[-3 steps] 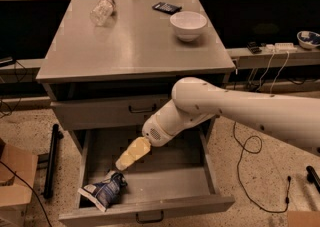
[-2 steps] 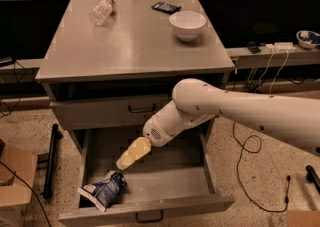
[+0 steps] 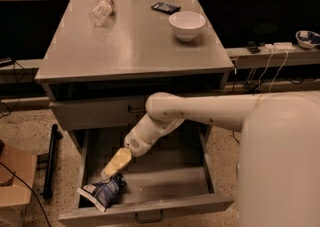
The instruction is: Pick blue chip bag from middle drawer and place on counter
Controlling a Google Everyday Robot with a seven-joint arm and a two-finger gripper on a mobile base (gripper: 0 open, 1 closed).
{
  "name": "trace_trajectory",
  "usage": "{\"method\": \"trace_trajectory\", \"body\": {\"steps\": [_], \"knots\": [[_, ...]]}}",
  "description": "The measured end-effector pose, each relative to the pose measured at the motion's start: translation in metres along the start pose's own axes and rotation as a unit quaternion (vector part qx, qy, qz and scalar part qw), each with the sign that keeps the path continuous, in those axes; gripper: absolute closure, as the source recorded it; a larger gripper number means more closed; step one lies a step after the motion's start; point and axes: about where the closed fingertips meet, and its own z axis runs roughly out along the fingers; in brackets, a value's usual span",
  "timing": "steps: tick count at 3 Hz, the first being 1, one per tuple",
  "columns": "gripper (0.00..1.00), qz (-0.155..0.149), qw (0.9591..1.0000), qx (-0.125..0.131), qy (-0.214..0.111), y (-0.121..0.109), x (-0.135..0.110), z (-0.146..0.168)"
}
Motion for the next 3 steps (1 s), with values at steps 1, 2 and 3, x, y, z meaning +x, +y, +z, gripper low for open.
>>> {"method": "trace_trajectory", "body": {"steps": [1, 2, 3], "knots": [[0.00, 0.016, 0.9986, -0.040, 0.032, -0.014, 0.003, 0.051], [0.00, 0.039, 0.9956, -0.072, 0.046, -0.023, 0.012, 0.094], [0.00, 0.073, 0.9935, -0.080, 0.035, -0.032, 0.026, 0.128]]}}
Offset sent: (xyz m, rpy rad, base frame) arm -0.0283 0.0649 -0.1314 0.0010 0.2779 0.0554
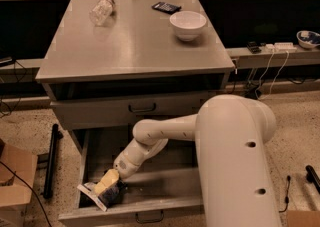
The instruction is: Pick blue chip bag from middle drawer and place on counter
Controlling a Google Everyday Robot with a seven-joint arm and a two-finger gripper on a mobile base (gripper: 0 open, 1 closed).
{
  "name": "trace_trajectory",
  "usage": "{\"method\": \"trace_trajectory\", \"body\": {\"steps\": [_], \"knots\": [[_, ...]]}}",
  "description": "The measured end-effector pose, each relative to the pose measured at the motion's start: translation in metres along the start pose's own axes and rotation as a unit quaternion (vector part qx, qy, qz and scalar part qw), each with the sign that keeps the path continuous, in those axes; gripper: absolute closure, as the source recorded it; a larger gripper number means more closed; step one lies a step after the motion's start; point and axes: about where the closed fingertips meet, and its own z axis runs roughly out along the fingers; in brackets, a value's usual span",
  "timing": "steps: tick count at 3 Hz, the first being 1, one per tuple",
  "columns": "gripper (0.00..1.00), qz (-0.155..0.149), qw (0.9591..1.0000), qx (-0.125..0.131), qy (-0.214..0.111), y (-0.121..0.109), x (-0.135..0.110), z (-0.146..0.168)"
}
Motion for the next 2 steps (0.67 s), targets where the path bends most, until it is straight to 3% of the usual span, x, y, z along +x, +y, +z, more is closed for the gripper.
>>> {"method": "trace_trajectory", "body": {"steps": [1, 2], "knots": [[0.00, 0.020, 0.9988, 0.032, -0.031, -0.017, 0.006, 0.018], [0.15, 0.040, 0.9958, 0.058, -0.059, -0.029, 0.007, 0.031]]}}
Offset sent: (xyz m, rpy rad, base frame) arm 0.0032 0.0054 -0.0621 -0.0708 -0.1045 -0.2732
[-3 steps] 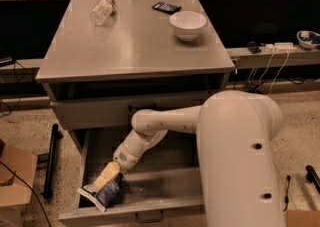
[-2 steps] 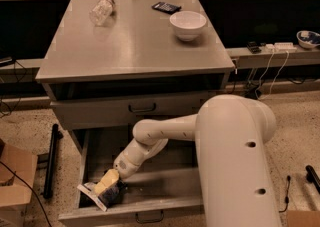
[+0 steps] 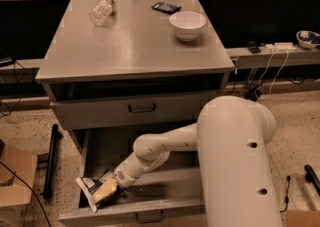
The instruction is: Pick blue chip bag from middle drawer and place on counter
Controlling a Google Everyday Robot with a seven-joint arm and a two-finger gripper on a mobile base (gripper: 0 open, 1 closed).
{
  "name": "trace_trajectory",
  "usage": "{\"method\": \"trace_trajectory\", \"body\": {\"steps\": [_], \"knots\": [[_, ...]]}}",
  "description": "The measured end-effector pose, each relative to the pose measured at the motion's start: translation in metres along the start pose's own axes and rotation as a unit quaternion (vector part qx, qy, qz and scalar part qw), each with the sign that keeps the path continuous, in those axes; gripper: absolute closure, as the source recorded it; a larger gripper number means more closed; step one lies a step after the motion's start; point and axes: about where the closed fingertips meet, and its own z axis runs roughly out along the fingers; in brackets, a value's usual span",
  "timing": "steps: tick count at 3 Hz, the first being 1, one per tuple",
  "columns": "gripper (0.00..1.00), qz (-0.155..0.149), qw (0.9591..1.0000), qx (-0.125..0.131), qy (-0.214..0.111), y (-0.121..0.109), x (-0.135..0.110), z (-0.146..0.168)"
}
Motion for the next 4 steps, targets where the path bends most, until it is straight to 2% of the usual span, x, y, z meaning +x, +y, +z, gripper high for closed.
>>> {"method": "trace_trajectory", "body": {"steps": [1, 2, 3, 4], "knots": [[0.38, 0.014, 0.9996, 0.017, -0.019, -0.002, 0.001, 0.005], [0.61, 0.016, 0.9983, 0.038, -0.042, 0.001, -0.005, -0.009], [0.84, -0.001, 0.9954, 0.053, -0.079, 0.014, -0.018, -0.039], [1.00, -0.039, 0.9881, 0.061, -0.135, 0.045, -0.024, -0.089]]}}
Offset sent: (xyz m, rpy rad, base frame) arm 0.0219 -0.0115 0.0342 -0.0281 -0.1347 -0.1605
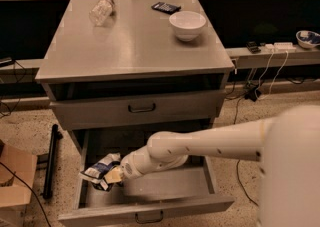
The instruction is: Pick blue chip bag from middle drawer and place on counter
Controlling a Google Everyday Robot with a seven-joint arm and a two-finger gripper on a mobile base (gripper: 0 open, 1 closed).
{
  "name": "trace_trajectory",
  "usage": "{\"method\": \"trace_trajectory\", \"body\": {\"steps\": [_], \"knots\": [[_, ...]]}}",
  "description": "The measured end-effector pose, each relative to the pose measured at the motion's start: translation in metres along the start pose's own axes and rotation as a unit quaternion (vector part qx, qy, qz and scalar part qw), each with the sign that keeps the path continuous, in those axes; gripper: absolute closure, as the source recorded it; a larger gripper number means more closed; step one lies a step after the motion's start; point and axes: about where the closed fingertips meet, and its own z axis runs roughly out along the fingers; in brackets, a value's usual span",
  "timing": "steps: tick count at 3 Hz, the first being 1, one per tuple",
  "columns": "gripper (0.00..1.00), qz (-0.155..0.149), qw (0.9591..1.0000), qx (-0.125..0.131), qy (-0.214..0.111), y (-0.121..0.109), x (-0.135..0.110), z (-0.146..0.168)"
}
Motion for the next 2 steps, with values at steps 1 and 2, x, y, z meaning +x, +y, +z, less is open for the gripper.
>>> {"method": "trace_trajectory", "body": {"steps": [1, 2], "knots": [[1.00, -0.046, 0.9974, -0.029, -0.049, 0.045, -0.011, -0.041], [1.00, -0.101, 0.9890, -0.064, -0.087, 0.092, -0.020, -0.085]]}}
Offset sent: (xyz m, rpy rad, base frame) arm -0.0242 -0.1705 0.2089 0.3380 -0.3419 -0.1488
